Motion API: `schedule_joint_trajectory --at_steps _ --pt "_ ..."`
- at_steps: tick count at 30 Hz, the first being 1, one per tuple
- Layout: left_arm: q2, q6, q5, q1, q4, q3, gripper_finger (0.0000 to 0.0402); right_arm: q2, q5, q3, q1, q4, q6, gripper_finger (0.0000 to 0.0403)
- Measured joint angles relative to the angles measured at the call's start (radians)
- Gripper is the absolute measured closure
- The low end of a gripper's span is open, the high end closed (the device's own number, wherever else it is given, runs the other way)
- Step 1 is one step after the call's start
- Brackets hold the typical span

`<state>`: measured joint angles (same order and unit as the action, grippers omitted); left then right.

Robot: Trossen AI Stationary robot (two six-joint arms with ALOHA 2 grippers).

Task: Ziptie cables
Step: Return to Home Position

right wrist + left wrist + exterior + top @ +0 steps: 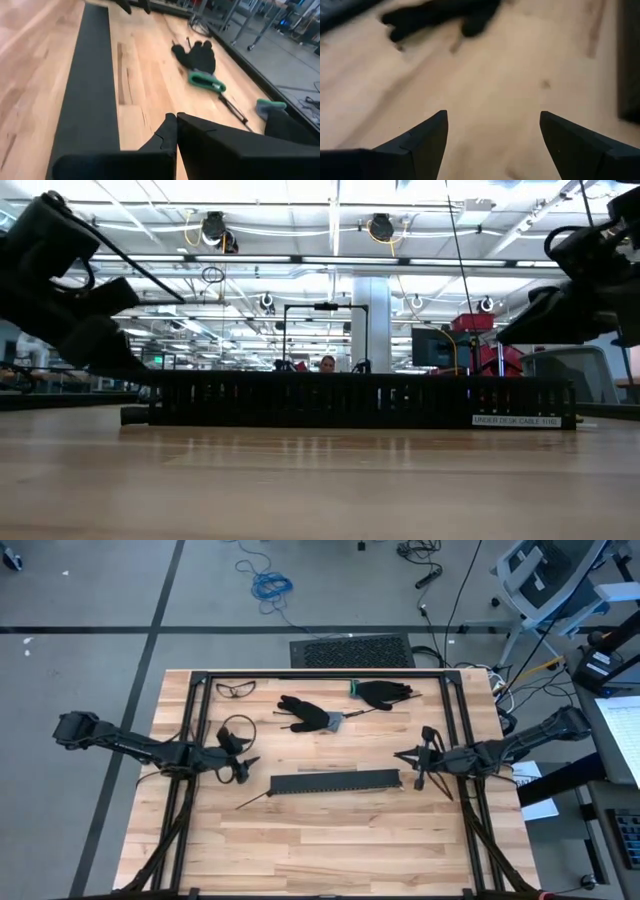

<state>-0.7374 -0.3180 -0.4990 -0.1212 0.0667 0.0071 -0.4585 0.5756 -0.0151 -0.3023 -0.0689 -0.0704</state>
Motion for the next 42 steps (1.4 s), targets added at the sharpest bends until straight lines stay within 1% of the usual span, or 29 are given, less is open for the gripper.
schedule_joint_trajectory --at_steps 2,5,6,9,10,12,14,18,20,22,27,31,35,38,40,42 --pt "-0.016 0.016 0.029 -0.003 -0.004 0.000 0.0096 -0.012 0.000 0.000 0.000 0.002 0.000 0.0403" --pt "-0.045 0.056 0.030 -0.004 -0.002 0.000 0.0096 -0.022 0.000 0.000 0.000 -0.002 0.003 0.0403" --pt "-0.055 0.019 0.040 -0.004 -0.002 0.000 0.0096 -0.022 -0.001 0.000 0.000 -0.002 0.003 0.0403" --pt "-0.072 -0.353 0.187 -0.004 0.000 0.000 0.0096 -0.022 -0.001 0.000 0.000 -0.004 0.004 0.0403" --pt "-0.072 -0.455 0.209 -0.004 0.014 0.000 0.0096 -0.022 0.000 0.000 0.000 -0.004 0.006 0.0403" --pt "-0.071 -0.595 0.243 -0.002 0.023 0.000 0.0096 -0.023 -0.001 0.000 0.000 -0.007 0.006 0.0403" --pt "-0.071 -0.650 0.248 -0.003 0.034 0.000 0.0096 -0.023 -0.001 0.000 0.000 -0.010 0.006 0.0403" --pt "-0.067 -0.665 0.248 -0.003 0.033 0.000 0.0096 -0.021 -0.001 0.000 0.000 -0.009 0.006 0.0403" --pt "-0.009 -0.664 0.248 -0.003 0.003 0.000 0.0096 0.024 -0.005 0.001 -0.001 0.005 0.004 0.0403" --pt "0.097 -0.668 0.262 -0.004 -0.023 0.000 0.0096 0.097 -0.005 0.000 0.000 -0.004 0.005 0.0403" --pt "0.360 -0.668 0.260 -0.004 -0.022 0.000 0.0096 0.310 -0.005 0.000 0.022 -0.004 0.006 0.0403" --pt "0.546 -0.668 0.257 -0.004 -0.021 0.000 0.0096 0.445 -0.001 0.000 0.045 -0.015 0.006 0.0403" --pt "0.726 -0.668 0.256 -0.004 -0.021 0.000 0.0096 0.458 0.003 0.001 0.068 -0.062 0.006 0.0403" --pt "0.737 -0.669 0.255 -0.004 0.019 0.000 0.0096 0.458 -0.002 0.000 0.076 -0.063 0.006 0.0403" --pt "0.737 -0.669 0.255 -0.008 0.095 0.000 0.0096 0.457 0.002 0.001 0.077 -0.058 0.006 0.0403" --pt "0.738 -0.669 0.255 -0.008 0.118 0.000 0.0096 0.454 0.000 0.001 0.076 -0.060 0.006 0.0403"
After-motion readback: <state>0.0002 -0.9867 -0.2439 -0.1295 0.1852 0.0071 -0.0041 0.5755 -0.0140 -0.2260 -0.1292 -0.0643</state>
